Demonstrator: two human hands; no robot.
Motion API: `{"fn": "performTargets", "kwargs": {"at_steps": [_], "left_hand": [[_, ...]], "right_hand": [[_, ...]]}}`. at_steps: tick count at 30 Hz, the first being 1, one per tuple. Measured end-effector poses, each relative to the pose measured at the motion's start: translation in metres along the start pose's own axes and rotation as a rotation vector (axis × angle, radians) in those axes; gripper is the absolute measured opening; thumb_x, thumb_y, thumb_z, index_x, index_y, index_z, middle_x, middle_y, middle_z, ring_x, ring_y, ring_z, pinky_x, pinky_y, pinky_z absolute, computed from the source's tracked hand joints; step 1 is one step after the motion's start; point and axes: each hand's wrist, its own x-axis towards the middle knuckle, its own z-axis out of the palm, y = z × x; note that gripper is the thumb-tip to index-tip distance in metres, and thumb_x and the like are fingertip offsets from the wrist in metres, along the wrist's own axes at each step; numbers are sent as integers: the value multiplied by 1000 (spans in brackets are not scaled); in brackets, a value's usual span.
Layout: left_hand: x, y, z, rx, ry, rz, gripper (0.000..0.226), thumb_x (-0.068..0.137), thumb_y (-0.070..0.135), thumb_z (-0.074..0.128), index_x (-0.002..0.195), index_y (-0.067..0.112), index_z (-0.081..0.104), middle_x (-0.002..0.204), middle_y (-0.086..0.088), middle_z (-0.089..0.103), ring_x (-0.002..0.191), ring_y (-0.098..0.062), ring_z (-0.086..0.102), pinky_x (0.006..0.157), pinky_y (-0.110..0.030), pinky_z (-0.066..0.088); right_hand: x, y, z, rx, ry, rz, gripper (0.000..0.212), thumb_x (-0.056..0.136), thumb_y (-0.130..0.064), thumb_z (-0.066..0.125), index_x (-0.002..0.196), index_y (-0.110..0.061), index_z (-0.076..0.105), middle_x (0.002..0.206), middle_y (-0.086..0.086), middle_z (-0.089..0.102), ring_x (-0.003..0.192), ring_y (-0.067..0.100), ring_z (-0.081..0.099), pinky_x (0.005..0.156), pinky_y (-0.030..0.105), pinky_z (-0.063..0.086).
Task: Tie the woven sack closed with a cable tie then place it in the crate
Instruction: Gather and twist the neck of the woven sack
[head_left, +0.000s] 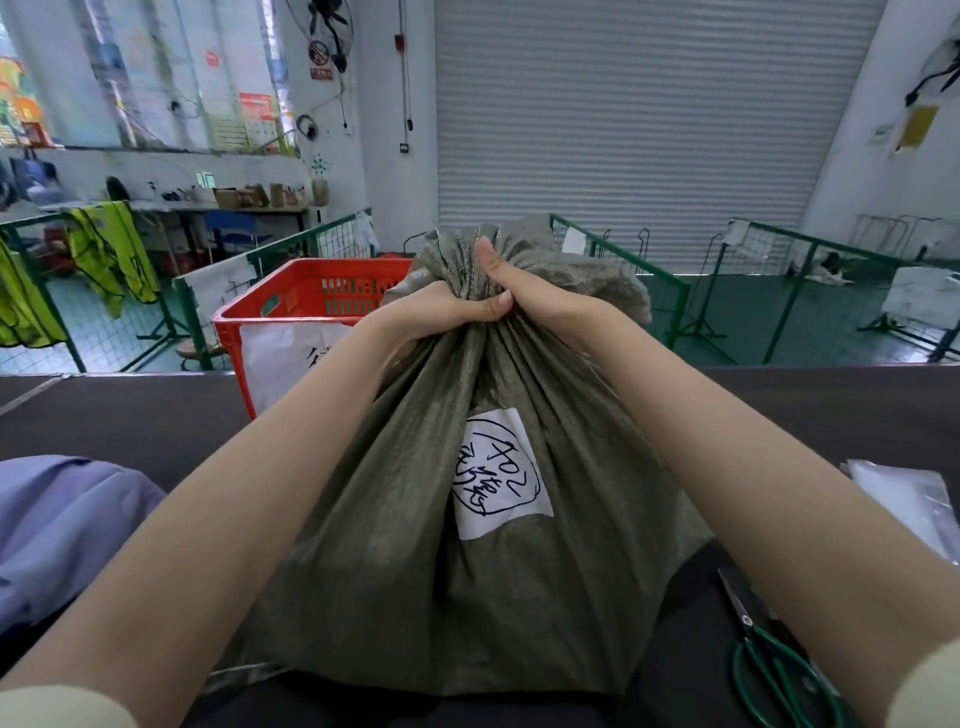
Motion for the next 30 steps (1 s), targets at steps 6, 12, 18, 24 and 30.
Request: {"fn": "performTargets", "kwargs": {"at_steps": [6, 12, 18, 24, 30], "left_hand": [[-1, -14, 6, -358, 73, -62, 25, 80, 4, 67, 103, 11, 65, 95, 1, 69, 77, -6, 68, 73, -17, 56], [11, -27, 16, -232, 300, -165, 64, 41, 35, 74, 98, 7, 69, 103, -11, 72, 95, -21, 68, 94, -37, 53], [25, -38, 13, -95, 327, -220, 60, 34, 39, 64, 85, 8, 69, 98, -9, 73, 95, -22, 68, 92, -40, 54], [3, -3, 21, -136, 377, -245, 23, 53, 21, 68, 71, 15, 55, 98, -8, 65, 95, -22, 61, 88, -31, 51], [15, -2, 10, -46, 327, -257, 39, 53, 20, 69, 89, 8, 65, 87, -3, 67, 94, -20, 62, 84, -27, 51]], "right_hand": [[-4, -14, -2, -156, -50, 48, 48, 96, -54, 18, 90, -29, 59, 100, -7, 62, 95, 10, 59, 87, 17, 47], [-4, -13, -1, -406, -56, 154, 77, 87, -64, 15, 137, -14, 46, 131, -4, 50, 121, 12, 48, 108, 26, 32], [-21, 28, -28, -448, -63, 226, 68, 92, -60, 19, 147, -21, 26, 151, -6, 32, 140, 12, 29, 113, 23, 17], [-41, 74, -56, -716, 64, 487, 62, 97, -45, 29, 144, -4, 30, 154, 14, 30, 140, 27, 32, 113, 32, 24], [-40, 82, -49, -551, 20, 537, 75, 82, -71, 35, 143, -27, 37, 153, 6, 31, 139, 28, 33, 117, 40, 23]]}}
